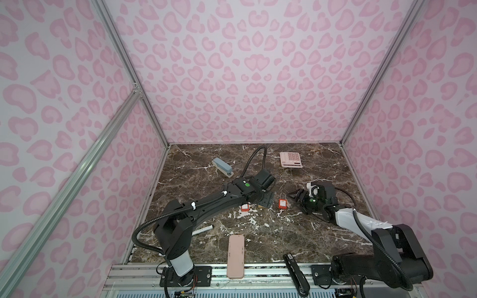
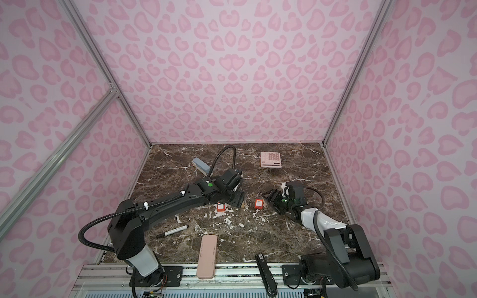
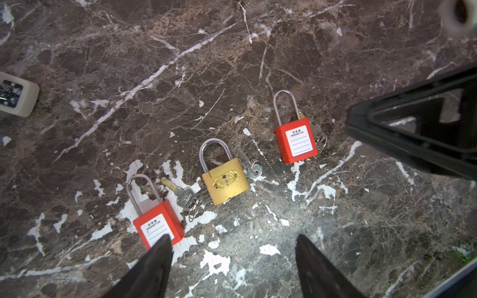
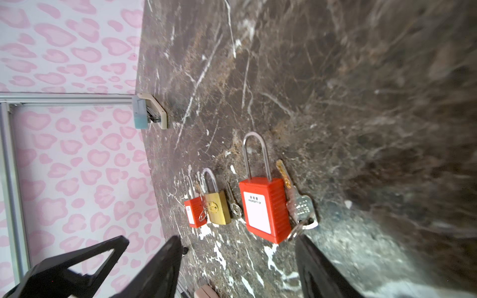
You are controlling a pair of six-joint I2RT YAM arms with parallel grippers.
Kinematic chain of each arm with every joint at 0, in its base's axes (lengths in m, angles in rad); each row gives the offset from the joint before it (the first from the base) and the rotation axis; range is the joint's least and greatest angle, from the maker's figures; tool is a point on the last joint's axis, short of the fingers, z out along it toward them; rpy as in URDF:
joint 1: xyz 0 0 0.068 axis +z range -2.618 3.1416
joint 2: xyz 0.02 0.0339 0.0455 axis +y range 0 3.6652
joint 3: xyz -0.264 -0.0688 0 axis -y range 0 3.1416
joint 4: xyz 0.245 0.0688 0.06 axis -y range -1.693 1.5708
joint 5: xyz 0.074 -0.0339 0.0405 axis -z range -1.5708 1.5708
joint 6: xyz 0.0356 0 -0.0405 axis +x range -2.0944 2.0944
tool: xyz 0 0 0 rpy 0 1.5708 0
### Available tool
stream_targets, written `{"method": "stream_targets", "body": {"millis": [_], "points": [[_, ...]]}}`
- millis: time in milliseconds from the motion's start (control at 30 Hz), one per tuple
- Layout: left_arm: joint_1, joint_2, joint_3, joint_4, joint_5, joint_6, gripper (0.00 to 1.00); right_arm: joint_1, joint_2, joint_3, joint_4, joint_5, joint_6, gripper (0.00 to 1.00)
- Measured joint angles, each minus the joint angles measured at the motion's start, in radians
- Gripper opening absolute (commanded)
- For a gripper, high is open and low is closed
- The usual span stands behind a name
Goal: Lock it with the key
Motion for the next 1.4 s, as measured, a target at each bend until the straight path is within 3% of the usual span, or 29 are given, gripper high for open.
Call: {"method": "stream_targets", "body": {"millis": [200, 233, 267, 300, 500, 600, 733, 833, 1167, 1400], "points": [[0.074, -0.113, -0.085, 0.040, -0.052, -0.037, 0.97, -0.133, -0.174, 0.048, -0.161, 0.001, -0.128, 0.76], [0.089, -0.145, -0.104, 0.044, -0.075, -0.045, 0.97, -0.157, -0.197, 0.059, -0.183, 0.005, -0.150, 0.80], [0.105, -0.180, -0.124, 0.051, -0.104, -0.049, 0.97, -0.179, -0.219, 0.065, -0.200, 0.010, -0.168, 0.95], [0.119, -0.215, -0.145, 0.059, -0.133, -0.055, 0.97, -0.196, -0.236, 0.066, -0.206, 0.013, -0.180, 0.98], [0.267, -0.499, -0.336, 0.159, -0.321, -0.082, 0.97, -0.254, -0.250, 0.094, -0.257, 0.017, -0.246, 0.98], [0.318, -0.689, -0.520, 0.317, -0.429, -0.035, 0.97, -0.260, -0.235, 0.117, -0.288, 0.045, -0.288, 0.98], [0.389, -0.893, -0.778, 0.542, -0.520, 0.100, 0.97, -0.260, -0.257, 0.089, -0.265, 0.160, -0.345, 0.98], [0.478, -0.961, -0.867, 0.636, -0.542, 0.166, 0.97, -0.261, -0.293, 0.012, -0.206, 0.275, -0.389, 0.98], [0.729, -0.935, -1.007, 0.819, -0.464, 0.211, 0.97, -0.251, -0.456, -0.223, 0.144, 0.725, -0.600, 0.98], [0.815, -0.689, -1.120, 1.127, -0.356, 0.217, 0.97, -0.250, -0.283, -0.265, 0.362, 0.835, -0.710, 0.98]]}}
